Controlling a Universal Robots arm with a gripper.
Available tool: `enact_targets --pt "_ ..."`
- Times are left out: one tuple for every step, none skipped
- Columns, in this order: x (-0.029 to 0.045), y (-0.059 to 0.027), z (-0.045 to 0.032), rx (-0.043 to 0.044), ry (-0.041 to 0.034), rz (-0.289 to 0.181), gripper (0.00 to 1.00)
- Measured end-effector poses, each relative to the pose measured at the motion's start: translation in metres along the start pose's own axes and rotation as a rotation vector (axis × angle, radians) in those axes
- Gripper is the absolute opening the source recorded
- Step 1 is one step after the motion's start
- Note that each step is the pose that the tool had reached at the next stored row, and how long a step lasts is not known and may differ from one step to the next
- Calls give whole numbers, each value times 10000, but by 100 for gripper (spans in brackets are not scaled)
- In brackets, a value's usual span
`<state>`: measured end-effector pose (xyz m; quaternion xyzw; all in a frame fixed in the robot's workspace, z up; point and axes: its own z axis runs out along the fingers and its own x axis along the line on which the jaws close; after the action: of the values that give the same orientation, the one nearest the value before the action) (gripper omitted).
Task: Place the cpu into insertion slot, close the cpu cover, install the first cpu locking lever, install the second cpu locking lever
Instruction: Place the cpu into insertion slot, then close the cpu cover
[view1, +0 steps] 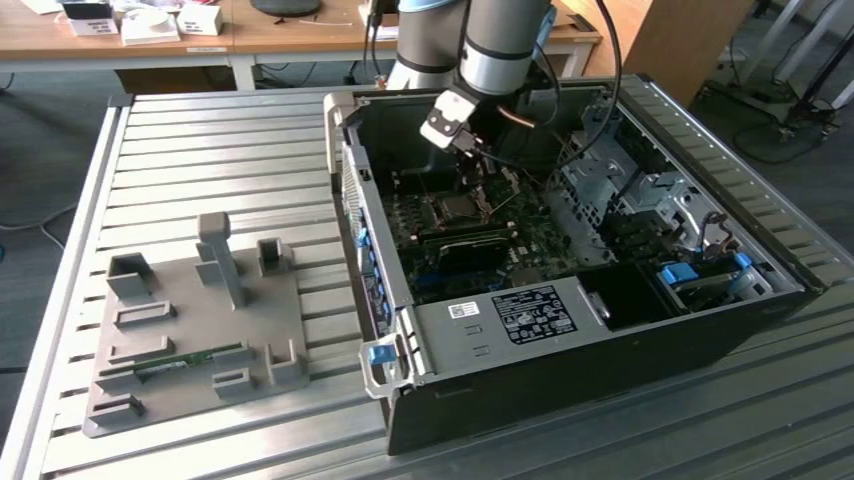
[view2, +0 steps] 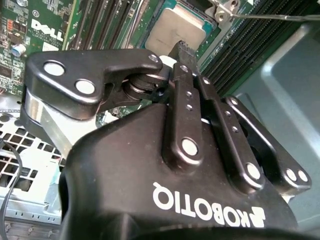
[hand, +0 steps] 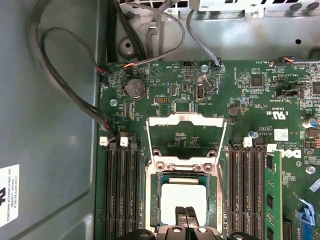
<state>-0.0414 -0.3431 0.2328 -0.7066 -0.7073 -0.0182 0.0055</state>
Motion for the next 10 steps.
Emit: enact_targets --pt "-7 0 4 0 0 -2 11" --pt "-13 0 10 0 2 -2 11" --pt "-17 0 15 -2 3 -1 11" --pt "-19 0 18 -2 3 0 11" --pt "-20 -1 19 -1 2 1 11" --pt "-20 0 19 0 1 0 11" --pt "-20 0 19 1 0 -1 11" --pt "-20 0 31 -1 2 -1 11" --pt "-20 0 41 -1 2 -1 11" --pt "-21 0 42 -1 2 -1 11"
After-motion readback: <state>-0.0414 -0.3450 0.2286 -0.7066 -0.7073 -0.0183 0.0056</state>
